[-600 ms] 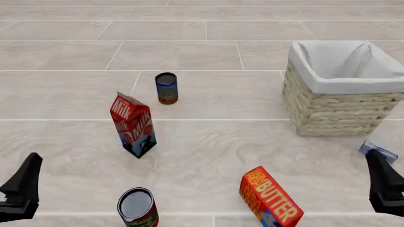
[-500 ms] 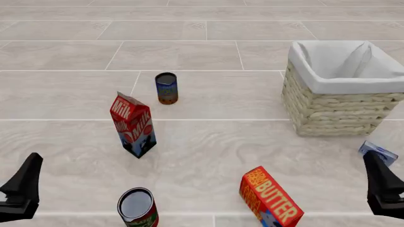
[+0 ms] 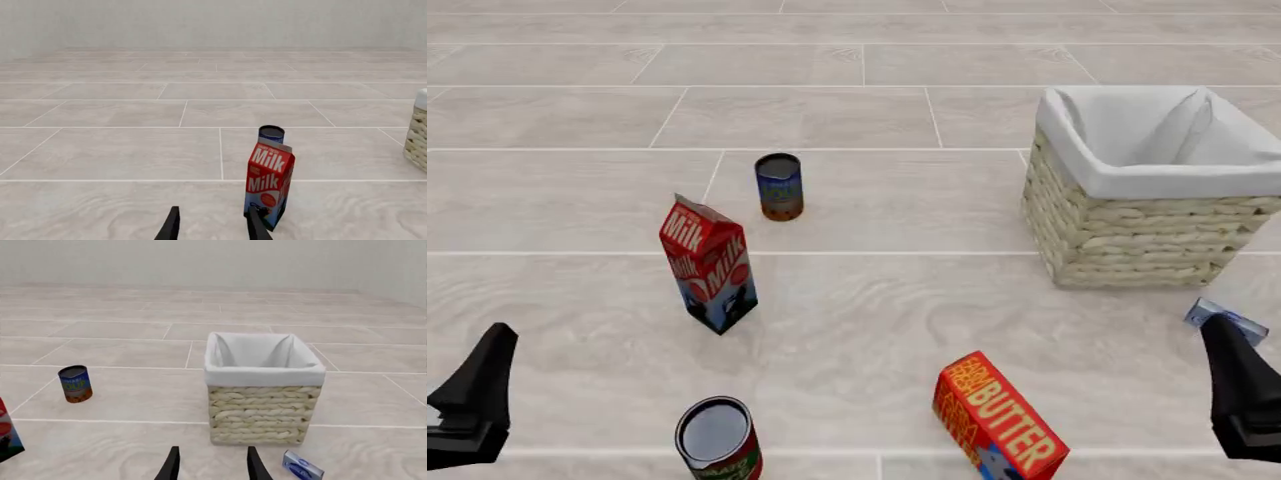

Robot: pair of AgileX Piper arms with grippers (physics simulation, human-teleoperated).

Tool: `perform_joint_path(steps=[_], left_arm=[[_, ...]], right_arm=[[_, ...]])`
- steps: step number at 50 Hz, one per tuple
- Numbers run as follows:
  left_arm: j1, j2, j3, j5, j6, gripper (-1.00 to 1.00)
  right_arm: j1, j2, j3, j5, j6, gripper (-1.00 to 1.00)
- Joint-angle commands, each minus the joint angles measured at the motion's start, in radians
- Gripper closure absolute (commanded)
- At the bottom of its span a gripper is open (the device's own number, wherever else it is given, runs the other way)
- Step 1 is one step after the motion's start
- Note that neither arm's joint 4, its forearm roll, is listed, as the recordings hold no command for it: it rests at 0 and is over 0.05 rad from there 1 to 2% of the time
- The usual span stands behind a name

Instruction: Pick the cream cheese and place it in the basket.

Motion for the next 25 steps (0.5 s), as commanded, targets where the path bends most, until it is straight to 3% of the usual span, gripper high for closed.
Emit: perform_joint_path(steps=[1,4,6,7,9,16,25], left_arm=[[0.0,0.0,0.0,0.0,0.0,-1.0],[0.0,0.0,0.0,0.0,0.0,-1.0],[0.0,0.0,0.0,0.0,0.0,-1.0],[0.0,0.0,0.0,0.0,0.0,-1.0],[0.0,0.0,0.0,0.0,0.0,-1.0],[0.0,0.0,0.0,0.0,0.0,-1.0],[0.0,0.0,0.0,0.0,0.0,-1.0]], right_arm=[[0.0,-0.004,-0.062,0.065,-0.002,-1.0],[-0.007,-0.003,-0.081,0.085,-0.007,-1.0],[-0.016,0.011,-0.114,0.12,0.033,-1.0],[-0.017,-0.003,-0.157,0.152,0.002,-1.0],[-0.018,-0.002,-0.179,0.17,0.001,-1.0],[0.015,0.04,-0.217,0.203,0.034,-1.0],[-0.002,0.159,-0.339,0.26,-0.03,-1.0]])
